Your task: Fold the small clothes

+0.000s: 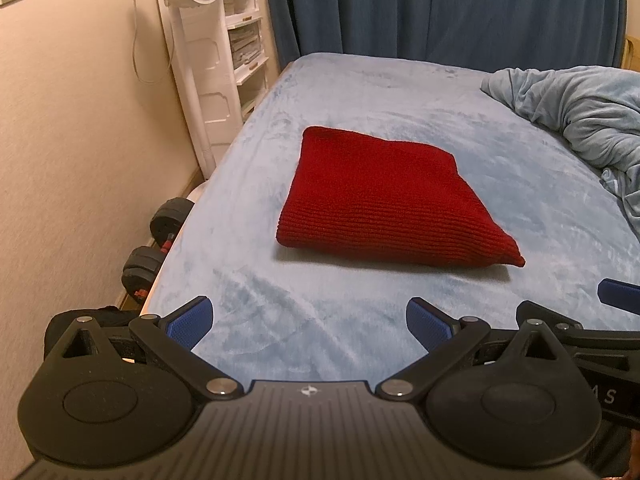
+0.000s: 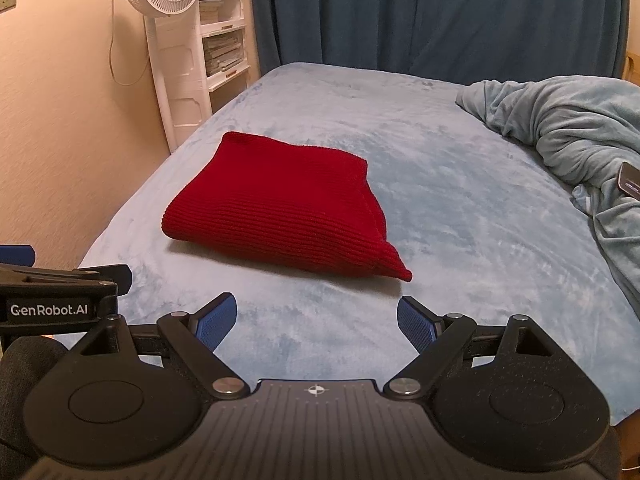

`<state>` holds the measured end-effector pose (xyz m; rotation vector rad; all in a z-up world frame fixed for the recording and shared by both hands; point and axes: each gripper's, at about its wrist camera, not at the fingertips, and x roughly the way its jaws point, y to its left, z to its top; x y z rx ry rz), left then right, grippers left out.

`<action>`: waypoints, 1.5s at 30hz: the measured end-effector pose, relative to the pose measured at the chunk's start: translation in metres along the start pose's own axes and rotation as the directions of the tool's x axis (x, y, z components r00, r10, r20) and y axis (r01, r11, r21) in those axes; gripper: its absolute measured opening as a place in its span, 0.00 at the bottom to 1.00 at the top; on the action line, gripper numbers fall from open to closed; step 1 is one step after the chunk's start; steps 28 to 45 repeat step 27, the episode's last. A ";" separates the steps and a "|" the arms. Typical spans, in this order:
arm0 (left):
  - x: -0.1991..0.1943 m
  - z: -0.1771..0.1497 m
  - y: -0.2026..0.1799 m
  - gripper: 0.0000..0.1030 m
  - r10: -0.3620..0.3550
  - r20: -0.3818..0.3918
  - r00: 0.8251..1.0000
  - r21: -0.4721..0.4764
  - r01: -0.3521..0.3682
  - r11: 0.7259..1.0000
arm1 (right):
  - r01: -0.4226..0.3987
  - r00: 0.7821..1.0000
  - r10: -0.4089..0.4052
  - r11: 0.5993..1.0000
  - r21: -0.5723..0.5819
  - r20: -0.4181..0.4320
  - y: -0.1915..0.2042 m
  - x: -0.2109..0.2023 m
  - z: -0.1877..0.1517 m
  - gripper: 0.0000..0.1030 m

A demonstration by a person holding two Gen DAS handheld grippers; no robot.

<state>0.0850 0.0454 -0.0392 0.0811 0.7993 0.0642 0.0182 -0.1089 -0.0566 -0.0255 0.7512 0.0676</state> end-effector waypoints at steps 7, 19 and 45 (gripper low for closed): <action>0.001 0.000 -0.001 1.00 0.002 -0.003 1.000 0.002 -0.002 1.000 | -0.005 1.000 0.005 1.000 0.002 -0.006 0.000 0.001 -0.002 0.86; 0.008 -0.003 0.001 1.00 0.012 -0.021 1.000 0.008 -0.012 1.000 | -0.017 1.000 0.017 1.000 -0.003 -0.016 0.000 0.004 -0.003 0.86; 0.016 -0.004 0.002 1.00 0.016 -0.050 0.999 0.002 -0.016 1.000 | -0.041 0.999 0.041 0.999 0.006 -0.031 -0.002 0.011 -0.004 0.86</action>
